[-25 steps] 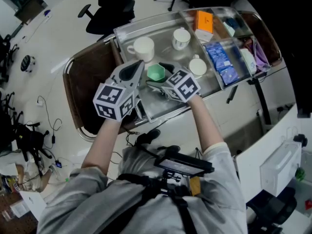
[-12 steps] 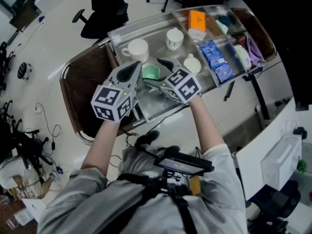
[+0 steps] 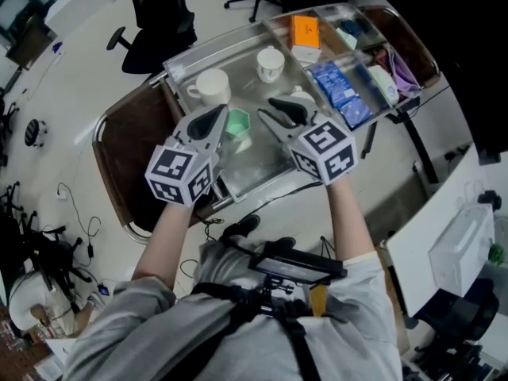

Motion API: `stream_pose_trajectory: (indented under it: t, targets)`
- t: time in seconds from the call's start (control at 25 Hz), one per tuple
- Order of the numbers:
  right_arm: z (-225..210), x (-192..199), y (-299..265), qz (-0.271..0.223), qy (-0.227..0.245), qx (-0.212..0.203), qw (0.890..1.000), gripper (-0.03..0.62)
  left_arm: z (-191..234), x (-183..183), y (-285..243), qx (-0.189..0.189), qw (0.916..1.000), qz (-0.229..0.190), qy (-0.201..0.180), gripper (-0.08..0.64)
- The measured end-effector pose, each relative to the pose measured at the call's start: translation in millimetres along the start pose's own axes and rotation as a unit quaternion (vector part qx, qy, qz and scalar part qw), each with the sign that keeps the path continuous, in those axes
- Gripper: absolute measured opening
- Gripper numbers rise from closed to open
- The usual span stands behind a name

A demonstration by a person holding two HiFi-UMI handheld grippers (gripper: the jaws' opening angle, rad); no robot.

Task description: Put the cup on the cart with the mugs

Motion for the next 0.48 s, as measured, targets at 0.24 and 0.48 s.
stream_pose_trajectory:
  t: [0.24,0.48]
  targets:
    - [-27.2,12.4,55.7,-0.031,-0.052,0.082,0.995,0.026,-19.3,1.0,1.1,0.016,0.9998,0.006,-0.01,0.003]
    - [-45.6,46.6,111.6,-0.045,-0.11,0.151,0.981,0.008,-34.3,12.0,13.3,0.013,0.9997,0.015,-0.011,0.003]
Point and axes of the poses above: the fingertips, and each gripper's own axes: y backward along the fingers, z to its left, x out of its underside, the point moved 1 cm from there along y, backward along the fingers, and after that the axes turned 6 degrees about x, right-handed, at the moved point
